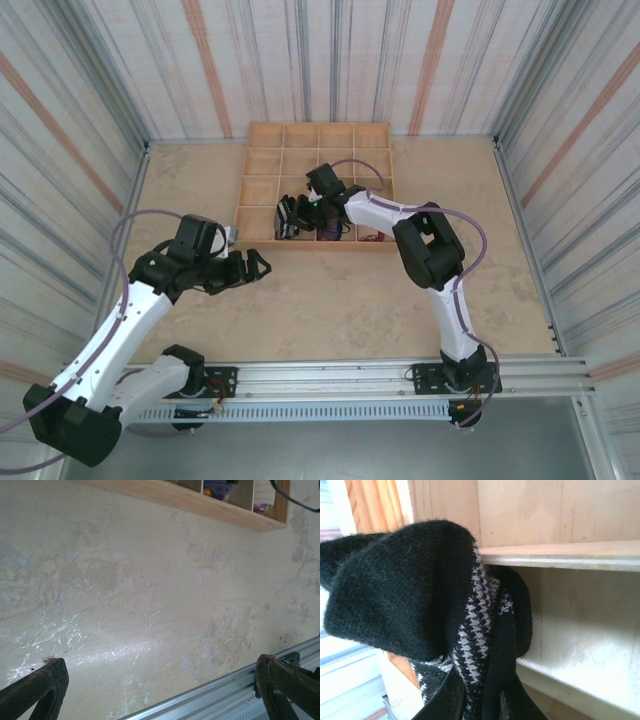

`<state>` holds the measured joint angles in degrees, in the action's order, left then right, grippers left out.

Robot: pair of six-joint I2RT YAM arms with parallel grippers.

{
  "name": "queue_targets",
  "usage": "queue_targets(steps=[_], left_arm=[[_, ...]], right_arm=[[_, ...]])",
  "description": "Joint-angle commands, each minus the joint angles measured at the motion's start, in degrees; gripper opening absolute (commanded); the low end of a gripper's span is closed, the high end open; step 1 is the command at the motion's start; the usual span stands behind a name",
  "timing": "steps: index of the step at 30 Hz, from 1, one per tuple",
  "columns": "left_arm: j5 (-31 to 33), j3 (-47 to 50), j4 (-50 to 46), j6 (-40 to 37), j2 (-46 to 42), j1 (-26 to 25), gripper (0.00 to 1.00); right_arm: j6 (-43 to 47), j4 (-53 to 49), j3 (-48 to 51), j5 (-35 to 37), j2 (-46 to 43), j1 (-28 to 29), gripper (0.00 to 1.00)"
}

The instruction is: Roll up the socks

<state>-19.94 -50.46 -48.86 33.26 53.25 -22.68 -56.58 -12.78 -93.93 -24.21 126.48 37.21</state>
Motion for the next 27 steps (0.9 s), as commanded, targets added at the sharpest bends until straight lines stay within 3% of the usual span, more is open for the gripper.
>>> queue_targets(steps=[1,9,15,18,21,25,27], left_arm=[[-1.0,1.5,-2.1,-1.3,-1.1,0.6,0.99],[-0.7,1.4,-0.7,-1.5,-0.4,0.7,0.99],[-1.1,-1.1,-0.8,-3.5,3.5,1.0,0.99],[0.5,-2.0,-0.6,-4.6,4.7,1.2,0.99],[3.5,-1.8,0.3,-5.8,5.7,2.5,0.99],[4.1,-3.1,1.1,-7.7,5.7,7.3,0.99],[3.4,-4.1,1.5,-9.1,6.3,9.8,0.99]], right_arm=[[-2.9,-2.5,0.5,1.8,0.5,1.4,0.00],[-4.2,-5.7,2.9,1.7,0.8,2.8,0.00],[-2.8,-8.7,-0.6,0.2,5.7,2.8,0.03],[-0.7,-10.8,-1.8,1.4,6.1,2.5,0.21],[2.3,-12.5,-1.3,4.7,3.7,2.5,0.46],[7.2,-15.4,-2.5,8.1,-1.0,2.7,0.77],[9.4,-16.8,-3.2,9.6,-3.0,2.8,0.82]])
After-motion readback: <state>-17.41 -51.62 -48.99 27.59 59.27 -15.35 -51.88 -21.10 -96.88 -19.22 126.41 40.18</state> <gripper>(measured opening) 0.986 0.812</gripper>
